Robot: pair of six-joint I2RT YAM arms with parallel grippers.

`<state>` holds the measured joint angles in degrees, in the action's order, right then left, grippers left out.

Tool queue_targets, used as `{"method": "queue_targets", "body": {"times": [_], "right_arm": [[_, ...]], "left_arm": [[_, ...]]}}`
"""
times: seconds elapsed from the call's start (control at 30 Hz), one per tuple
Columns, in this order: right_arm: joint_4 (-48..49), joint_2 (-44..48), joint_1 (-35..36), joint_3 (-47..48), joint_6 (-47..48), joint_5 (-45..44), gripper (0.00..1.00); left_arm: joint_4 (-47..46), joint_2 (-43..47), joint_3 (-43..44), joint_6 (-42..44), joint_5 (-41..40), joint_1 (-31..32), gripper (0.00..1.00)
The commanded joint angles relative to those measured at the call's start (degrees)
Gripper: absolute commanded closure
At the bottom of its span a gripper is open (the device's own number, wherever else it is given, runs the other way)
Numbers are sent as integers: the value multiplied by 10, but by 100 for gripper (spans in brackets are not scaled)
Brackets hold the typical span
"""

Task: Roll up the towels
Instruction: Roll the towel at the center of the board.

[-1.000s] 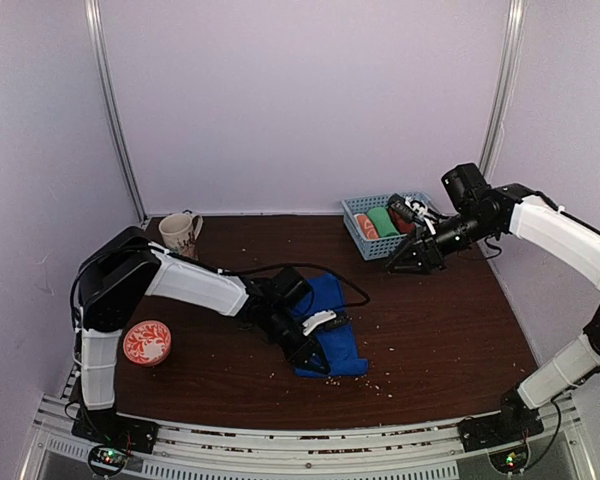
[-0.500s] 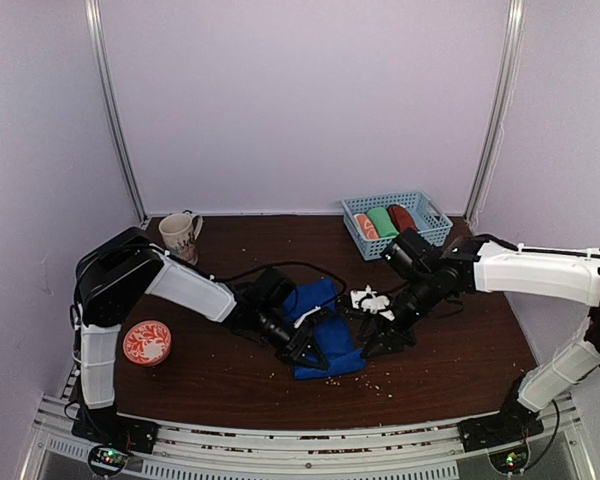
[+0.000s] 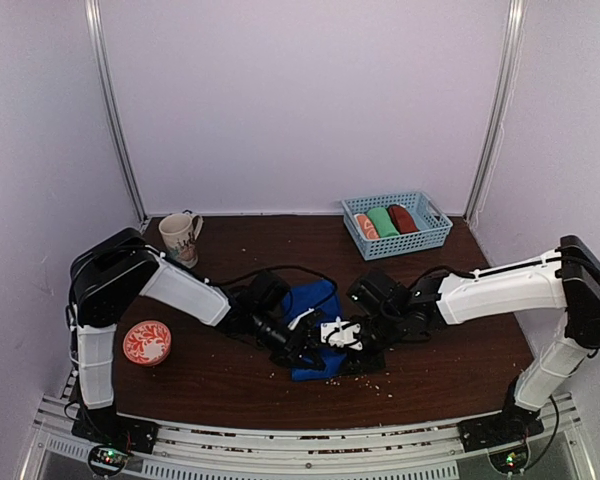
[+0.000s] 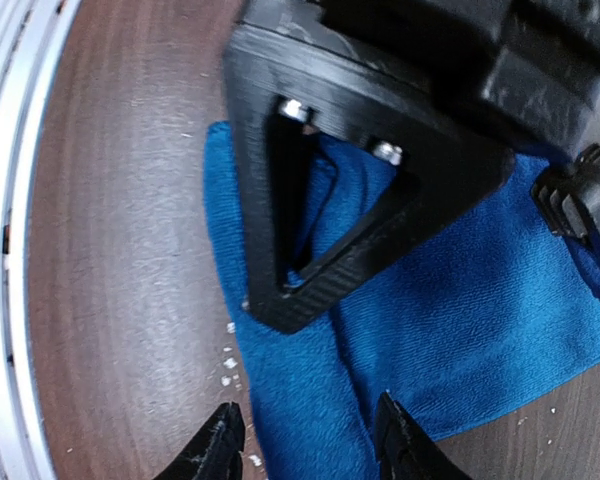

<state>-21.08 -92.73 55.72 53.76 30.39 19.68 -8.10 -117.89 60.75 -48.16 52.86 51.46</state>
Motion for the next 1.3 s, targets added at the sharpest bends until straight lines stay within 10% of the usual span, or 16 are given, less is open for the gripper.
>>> {"method": "queue_targets", "body": {"times": [0.0, 0.37, 0.87, 1.27], "right_arm": [[27, -26, 7, 12, 0, -22, 56], [-30, -58, 4, 34, 42, 83, 89], [-358, -282, -69, 277, 157, 310, 95], [-566, -475, -121, 446, 167, 409, 95]], "left_arm": [[-57, 26, -13, -29, -11, -4, 100], [-46, 55, -31, -5, -34, -4, 100], [-185, 269, -234, 67, -234, -21, 64], [57, 296, -142, 535, -581, 205, 63]]}}
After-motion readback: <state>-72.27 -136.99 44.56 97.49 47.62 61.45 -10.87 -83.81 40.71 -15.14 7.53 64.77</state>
